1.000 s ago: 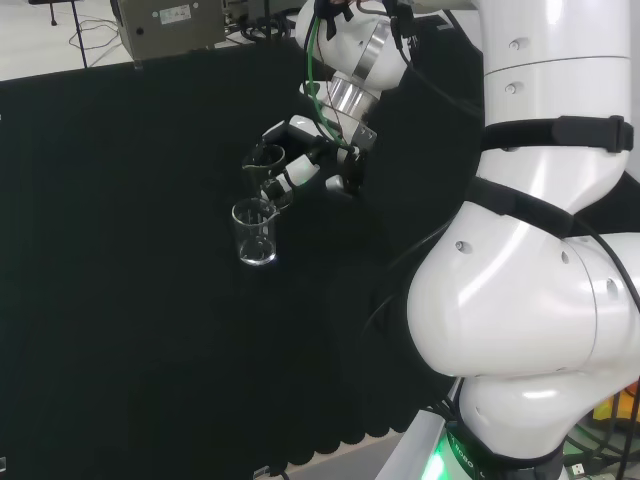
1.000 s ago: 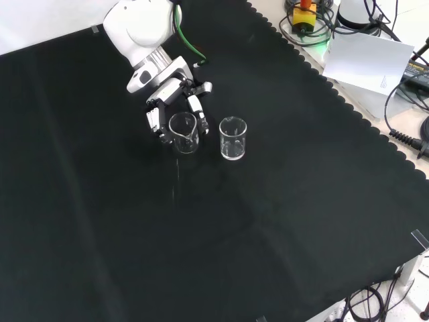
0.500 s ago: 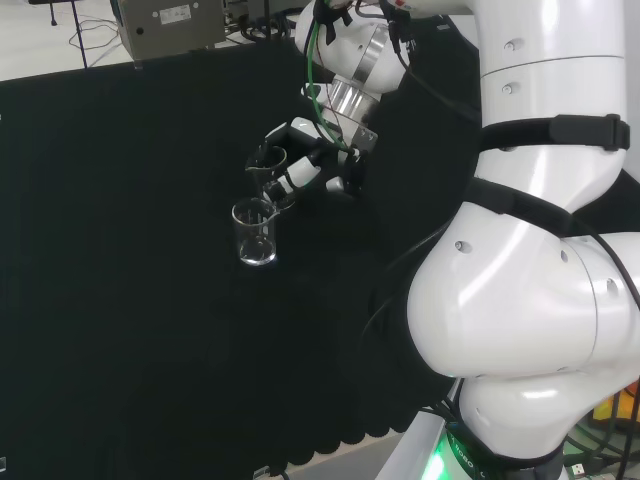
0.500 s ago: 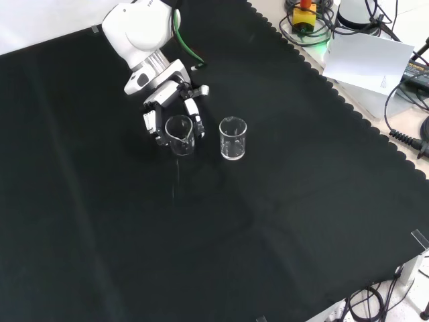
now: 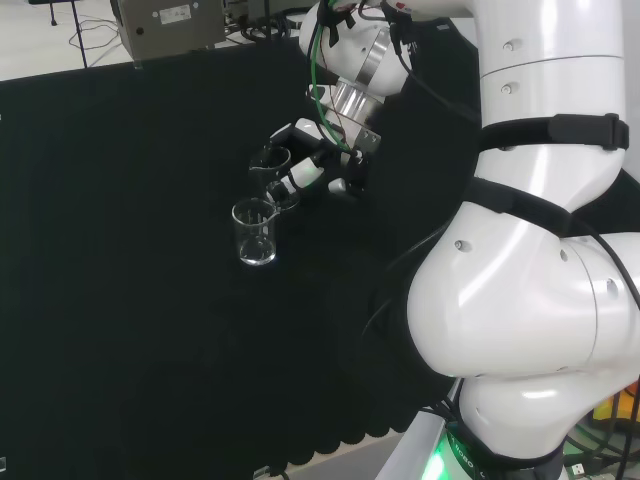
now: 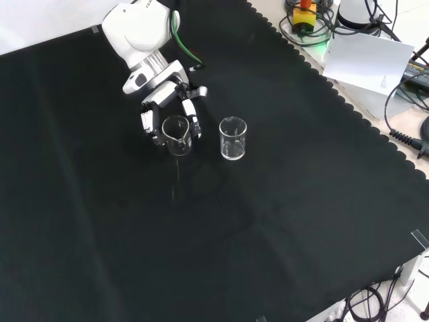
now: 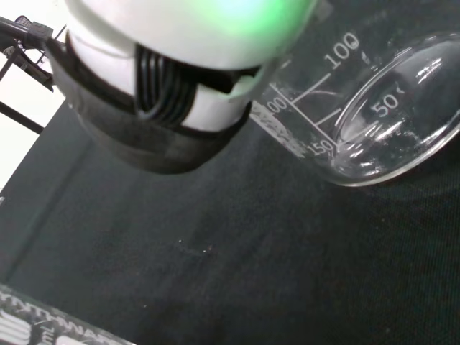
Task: Place the beaker back on the table.
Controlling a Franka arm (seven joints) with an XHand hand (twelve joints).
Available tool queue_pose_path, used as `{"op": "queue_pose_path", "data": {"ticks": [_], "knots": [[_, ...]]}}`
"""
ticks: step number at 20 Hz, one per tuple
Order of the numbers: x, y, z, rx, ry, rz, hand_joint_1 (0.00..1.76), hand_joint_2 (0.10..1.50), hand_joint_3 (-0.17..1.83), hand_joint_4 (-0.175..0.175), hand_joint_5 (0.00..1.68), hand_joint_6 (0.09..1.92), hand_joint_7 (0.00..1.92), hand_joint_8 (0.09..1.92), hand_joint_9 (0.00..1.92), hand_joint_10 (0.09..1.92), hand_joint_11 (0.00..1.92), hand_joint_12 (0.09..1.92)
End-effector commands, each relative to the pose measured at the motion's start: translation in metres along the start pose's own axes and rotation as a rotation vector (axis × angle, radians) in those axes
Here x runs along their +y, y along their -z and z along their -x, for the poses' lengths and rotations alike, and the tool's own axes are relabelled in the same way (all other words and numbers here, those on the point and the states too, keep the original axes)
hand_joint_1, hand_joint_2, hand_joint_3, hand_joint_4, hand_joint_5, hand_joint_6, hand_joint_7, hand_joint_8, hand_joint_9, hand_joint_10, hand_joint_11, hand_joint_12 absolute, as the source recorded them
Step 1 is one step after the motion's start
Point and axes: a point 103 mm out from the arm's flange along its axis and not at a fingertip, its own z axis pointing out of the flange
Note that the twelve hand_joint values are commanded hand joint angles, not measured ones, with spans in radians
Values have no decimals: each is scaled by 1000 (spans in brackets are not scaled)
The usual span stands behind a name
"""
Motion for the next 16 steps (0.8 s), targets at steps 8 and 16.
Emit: {"op": "queue_pose_path", "data": {"ticks": [8,16], "knots": [[-6,-2,2,-52,-14,-13,1290,974,142,-160,1069,867,1057,861,1402,87,964,898],[-11,5,-6,-160,-16,-75,1159,548,703,-30,631,885,626,746,1022,87,431,1276]]}}
